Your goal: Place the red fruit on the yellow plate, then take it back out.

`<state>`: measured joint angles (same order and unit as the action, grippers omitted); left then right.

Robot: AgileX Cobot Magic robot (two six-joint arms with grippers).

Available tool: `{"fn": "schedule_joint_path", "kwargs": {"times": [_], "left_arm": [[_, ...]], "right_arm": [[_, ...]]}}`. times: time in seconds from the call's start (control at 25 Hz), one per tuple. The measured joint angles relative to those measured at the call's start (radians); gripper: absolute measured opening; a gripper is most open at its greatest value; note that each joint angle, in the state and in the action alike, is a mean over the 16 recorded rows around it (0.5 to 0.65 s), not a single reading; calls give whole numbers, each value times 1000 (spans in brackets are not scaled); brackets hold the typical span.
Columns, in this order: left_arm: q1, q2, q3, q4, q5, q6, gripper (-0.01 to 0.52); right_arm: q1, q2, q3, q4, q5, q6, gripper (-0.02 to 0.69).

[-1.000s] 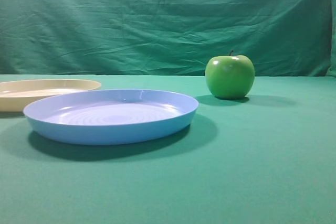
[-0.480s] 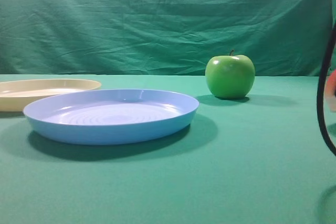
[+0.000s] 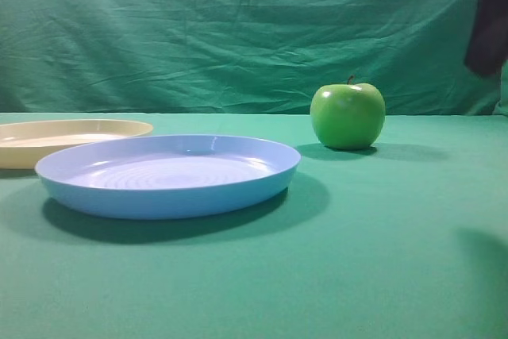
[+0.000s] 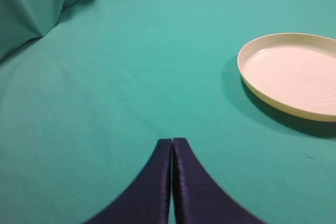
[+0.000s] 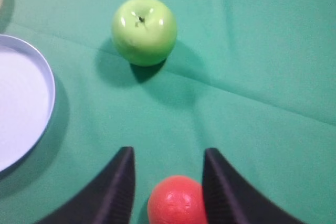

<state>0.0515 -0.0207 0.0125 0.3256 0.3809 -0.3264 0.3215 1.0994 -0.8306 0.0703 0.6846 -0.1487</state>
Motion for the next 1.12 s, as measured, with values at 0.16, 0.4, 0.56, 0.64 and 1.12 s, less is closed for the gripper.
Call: {"fn": "schedule_joint_path", "kwargs": {"times": [0.16,0.4,0.56,0.64,1.12], "left_arm": [[0,0,0,0,0,0,0],[0,0,0,0,0,0,0],[0,0,0,0,0,0,0],[0,0,0,0,0,0,0],[0,0,0,0,0,0,0]], "right_arm": [[0,-126,-40,7,77,1,162],[0,-329,-44,43,139,1,16],[0,-459,-34,81,175,-3,0],[0,-520,-28,99,197,-5,0],[-1,-814,-5,115,331,9,0]]}}
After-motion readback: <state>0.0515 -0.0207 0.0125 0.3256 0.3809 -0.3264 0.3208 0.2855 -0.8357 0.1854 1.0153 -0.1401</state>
